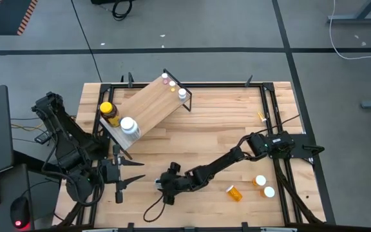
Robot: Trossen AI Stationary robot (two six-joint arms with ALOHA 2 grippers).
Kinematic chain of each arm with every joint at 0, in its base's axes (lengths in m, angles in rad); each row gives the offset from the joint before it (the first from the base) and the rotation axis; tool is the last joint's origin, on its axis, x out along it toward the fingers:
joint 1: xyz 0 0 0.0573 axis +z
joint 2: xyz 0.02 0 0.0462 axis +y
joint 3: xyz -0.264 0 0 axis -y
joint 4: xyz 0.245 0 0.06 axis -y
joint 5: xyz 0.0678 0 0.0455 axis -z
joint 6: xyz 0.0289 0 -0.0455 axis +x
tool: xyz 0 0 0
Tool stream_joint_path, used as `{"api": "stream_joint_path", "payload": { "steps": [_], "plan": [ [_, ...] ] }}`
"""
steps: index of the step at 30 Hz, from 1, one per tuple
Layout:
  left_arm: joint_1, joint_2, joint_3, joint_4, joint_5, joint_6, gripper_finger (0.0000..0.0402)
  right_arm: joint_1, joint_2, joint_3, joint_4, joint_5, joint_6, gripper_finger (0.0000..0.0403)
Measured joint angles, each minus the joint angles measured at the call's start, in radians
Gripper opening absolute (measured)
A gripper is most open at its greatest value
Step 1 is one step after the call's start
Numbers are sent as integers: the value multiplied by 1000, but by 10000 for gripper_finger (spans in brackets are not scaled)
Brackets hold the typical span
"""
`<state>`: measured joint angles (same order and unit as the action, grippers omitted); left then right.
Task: Pick and place medicine bottles onto shelf by color
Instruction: Put the blue pill bottle on the shelf
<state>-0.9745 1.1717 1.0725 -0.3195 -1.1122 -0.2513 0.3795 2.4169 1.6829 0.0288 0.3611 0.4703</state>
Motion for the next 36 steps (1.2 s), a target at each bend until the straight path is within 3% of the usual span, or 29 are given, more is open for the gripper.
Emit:
{"api": "stream_joint_path", "payload": {
  "steps": [36],
  "plan": [
    [0, 0, 0, 0, 0, 0, 172, -43, 1, 19, -32, 2, -99, 279]
  ]
}}
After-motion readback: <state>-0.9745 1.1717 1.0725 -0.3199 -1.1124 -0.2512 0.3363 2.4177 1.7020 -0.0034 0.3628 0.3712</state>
